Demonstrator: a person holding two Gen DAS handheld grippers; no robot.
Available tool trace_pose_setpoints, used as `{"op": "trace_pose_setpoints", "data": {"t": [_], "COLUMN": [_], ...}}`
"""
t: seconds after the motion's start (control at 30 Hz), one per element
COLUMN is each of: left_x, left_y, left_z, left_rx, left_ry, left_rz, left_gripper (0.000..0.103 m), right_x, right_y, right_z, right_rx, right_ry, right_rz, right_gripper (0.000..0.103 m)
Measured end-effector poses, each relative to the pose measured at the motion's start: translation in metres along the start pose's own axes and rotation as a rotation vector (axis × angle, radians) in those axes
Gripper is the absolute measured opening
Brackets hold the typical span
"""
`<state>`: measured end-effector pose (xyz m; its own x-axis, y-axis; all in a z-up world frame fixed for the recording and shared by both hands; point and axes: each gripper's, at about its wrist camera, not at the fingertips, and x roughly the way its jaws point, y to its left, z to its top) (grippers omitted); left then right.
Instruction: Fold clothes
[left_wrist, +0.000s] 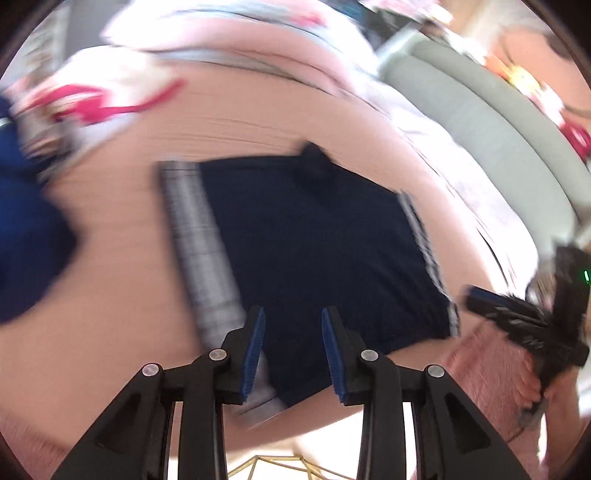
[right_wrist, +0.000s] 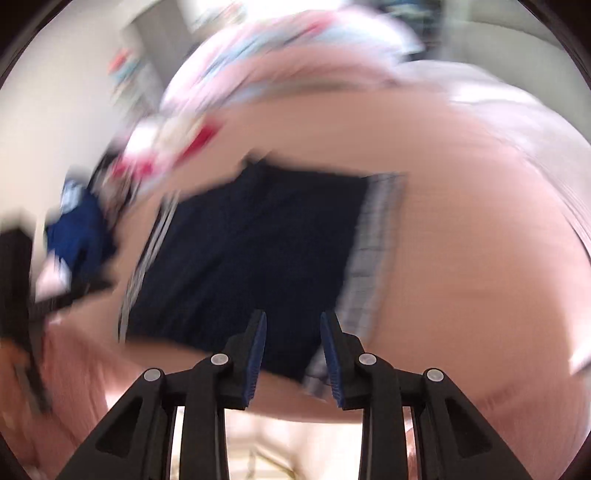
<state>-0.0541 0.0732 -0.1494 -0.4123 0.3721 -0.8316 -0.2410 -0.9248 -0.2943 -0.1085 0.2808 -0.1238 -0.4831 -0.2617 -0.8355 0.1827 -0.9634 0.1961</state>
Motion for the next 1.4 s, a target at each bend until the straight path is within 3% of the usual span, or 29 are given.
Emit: {"op": "trace_pose_setpoints", "data": {"t": [0.07,0.17,0.47,0.63,0.8,0.97,1.13,1.27,1.33,1.4], "left_x": [0.024,0.054,0.064,0.066,0.080,0.087,0.095,0.136,0.145,0.149], "left_y": [-0.020,-0.031,-0.008,-0.005,-0.007,0.002,-0.017,-0.016,-0.008,0.001], "left_z": [0.008,0.008,0.023,0.027,0.058,0.090,0.122,0.149,0.160,0.170], "left_rx": [0.080,0.124,0.074,0.090,0.058,0.051,0.144,0.187,0.172,0.143], "left_ry": [0.051,0.104,0.038,-0.002,0.009,0.032,0.061,0.144,0.133,0.105], "left_rz": [-0.022,0.033,0.004,0.036,0.102,0.088,-0.012,0.038,0.047,0.051], "left_gripper": [0.029,0.029,0.029,0.029,0.029,0.029,0.029,0.029,0.029,0.029], "right_x": [0.028,0.066,0.091,0.100,0.102,0.113,0.109,0.145,0.167,0.173], "right_y": [0.015,0.028,0.017,0.013,-0.004,-0.025,-0.009,0.015,0.022,0.022], "right_z": [0.012,0.013,0.034,0.046,0.064,0.088,0.114,0.139,0.146,0.158], "right_rx": [-0.074,-0.135,-0.101,-0.095,-0.053,-0.030,-0.108,-0.207,-0.231,-0.227], "right_ry": [0.071,0.177,0.122,0.091,0.094,0.138,0.147,0.224,0.260,0.226], "right_rz": [0.049,0.047,0.005,-0.022,-0.080,-0.127,0.025,0.033,0.002,0.022], "right_gripper": [0.030,0.030,0.030,0.030,0.030,0.030,0.030,0.030,0.030,0.030]}}
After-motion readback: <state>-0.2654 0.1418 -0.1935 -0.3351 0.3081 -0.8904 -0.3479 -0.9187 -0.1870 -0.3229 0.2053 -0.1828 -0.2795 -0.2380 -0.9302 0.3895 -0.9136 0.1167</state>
